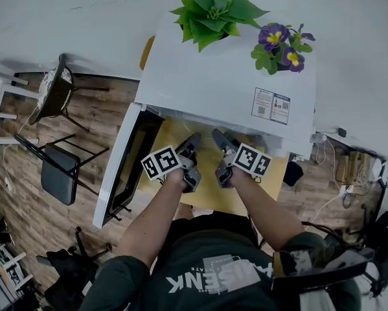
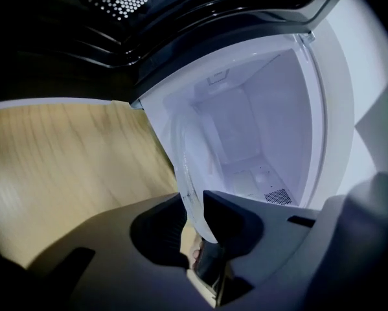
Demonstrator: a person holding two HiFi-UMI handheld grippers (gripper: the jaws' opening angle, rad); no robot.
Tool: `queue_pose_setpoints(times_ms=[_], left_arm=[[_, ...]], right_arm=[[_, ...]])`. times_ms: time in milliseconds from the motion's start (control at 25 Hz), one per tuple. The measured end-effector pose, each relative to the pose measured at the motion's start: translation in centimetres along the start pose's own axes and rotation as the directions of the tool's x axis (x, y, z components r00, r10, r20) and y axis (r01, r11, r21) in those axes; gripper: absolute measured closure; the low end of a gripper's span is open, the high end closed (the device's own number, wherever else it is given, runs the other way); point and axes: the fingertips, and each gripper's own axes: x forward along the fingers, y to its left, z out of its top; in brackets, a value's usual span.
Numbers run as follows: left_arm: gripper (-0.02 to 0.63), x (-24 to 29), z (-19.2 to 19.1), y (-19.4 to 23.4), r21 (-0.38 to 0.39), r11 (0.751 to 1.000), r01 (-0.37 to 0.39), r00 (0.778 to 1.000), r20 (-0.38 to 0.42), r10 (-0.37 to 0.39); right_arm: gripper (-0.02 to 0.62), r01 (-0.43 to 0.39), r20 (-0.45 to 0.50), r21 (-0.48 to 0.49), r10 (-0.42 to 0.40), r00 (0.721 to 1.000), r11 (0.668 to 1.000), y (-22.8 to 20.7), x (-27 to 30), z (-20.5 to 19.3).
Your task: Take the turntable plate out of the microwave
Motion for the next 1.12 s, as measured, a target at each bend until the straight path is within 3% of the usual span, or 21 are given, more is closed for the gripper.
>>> queue_pose_setpoints(times_ms=[160, 280, 360, 600, 760, 920, 1120], left_arm=[[0.53, -1.4, -1.0, 0.2, 0.021, 1.0, 0.001, 1.0, -0.001, -0.001], [0.531, -2.3, -2.0, 0.3, 0.023, 1.0, 0.007, 1.0, -0.006, -0.007], [0.531, -2.8, -2.8, 0.3, 0.014, 1.0, 0.02, 1.0, -0.012, -0.02], [0.52, -4.6, -4.0, 1.2, 0.024, 0.999, 0.031, 1.0, 0.0, -0.031], [0.516, -5.0, -3.3, 1.2, 0.051, 0.996, 0.078, 0.996, 0.026, -0.08], [0.492, -4.8, -0.8, 1.6, 0.025, 0.996, 0.089, 0.99, 0.111, -0.092], [0.477, -4.0, -0.2, 2.2, 0.029, 0.998, 0.056, 0.995, 0.081, -0.058]], right_arm=[[0.339, -0.017, -0.001, 0.002, 0.017, 1.0, 1.0, -0.1, -0.1, -0.3], [0.373, -0.053, 0.003, 0.017, 0.053, 0.999, 0.998, 0.3, -0.3, -0.4], [0.445, -0.083, 0.005, 0.027, 0.083, 0.997, 0.996, 0.7, -0.6, -0.5], [0.489, -0.151, -0.033, 0.093, 0.154, 0.987, 0.984, 1.3, -1.5, -2.2], [0.515, -0.208, -0.028, 0.152, 0.214, 0.976, 0.966, 1.5, -2.4, -2.8], [0.526, -0.235, -0.054, 0.137, 0.244, 0.968, 0.962, 1.4, -3.5, -3.0], [0.546, -0.272, -0.095, 0.108, 0.282, 0.955, 0.956, 1.6, -4.9, -3.6]])
